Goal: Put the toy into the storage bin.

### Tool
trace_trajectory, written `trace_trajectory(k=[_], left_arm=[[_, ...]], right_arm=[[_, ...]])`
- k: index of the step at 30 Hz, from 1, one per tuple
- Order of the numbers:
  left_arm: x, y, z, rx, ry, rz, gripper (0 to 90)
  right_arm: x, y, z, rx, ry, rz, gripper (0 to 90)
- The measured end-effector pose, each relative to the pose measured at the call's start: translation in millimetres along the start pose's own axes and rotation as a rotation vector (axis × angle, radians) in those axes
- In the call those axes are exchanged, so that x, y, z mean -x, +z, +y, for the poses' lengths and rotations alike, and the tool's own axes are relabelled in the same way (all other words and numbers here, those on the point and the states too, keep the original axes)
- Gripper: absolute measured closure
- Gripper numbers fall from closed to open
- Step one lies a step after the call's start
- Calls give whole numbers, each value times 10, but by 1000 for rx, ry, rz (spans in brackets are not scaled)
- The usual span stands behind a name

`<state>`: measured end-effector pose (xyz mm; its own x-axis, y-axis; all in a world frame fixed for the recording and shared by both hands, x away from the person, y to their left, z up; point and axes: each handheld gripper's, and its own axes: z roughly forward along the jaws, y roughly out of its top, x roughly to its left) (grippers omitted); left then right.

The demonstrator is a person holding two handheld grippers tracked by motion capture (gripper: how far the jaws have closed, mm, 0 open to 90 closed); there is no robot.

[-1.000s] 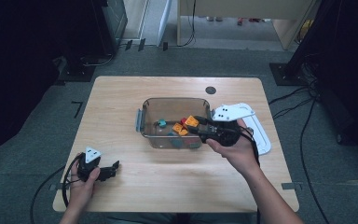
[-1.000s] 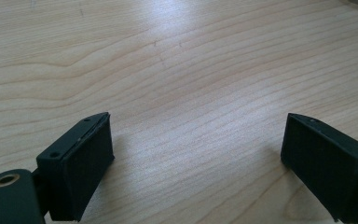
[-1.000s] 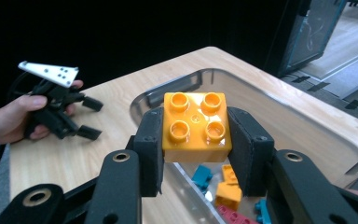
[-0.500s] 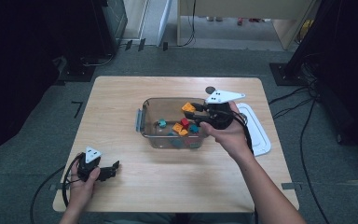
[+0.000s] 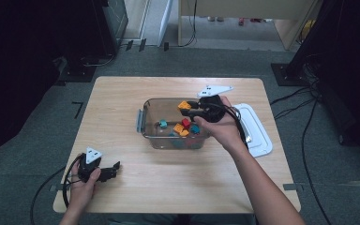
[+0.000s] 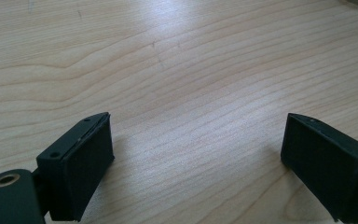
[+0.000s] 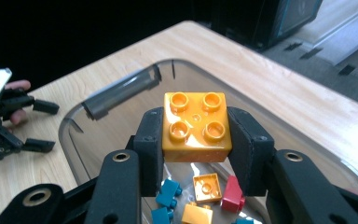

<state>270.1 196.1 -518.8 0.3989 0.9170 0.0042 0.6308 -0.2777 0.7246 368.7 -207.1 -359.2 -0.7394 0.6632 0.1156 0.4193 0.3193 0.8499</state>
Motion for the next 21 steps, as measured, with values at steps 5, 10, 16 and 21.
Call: trace_trajectory(k=[5, 10, 16, 21], left_arm=[[0, 0, 0, 0, -1, 0, 91], [1, 0, 0, -1, -1, 0, 91], [0, 0, 0, 0, -1, -1, 91], [0, 0, 0, 0, -1, 0, 91]], right_arm=[[43, 120, 9, -64, 11, 6, 601], [89, 228, 1, -145, 20, 1, 601], [102, 365, -32, -271, 16, 6, 600], [124, 452, -67, -337, 32, -1, 600]])
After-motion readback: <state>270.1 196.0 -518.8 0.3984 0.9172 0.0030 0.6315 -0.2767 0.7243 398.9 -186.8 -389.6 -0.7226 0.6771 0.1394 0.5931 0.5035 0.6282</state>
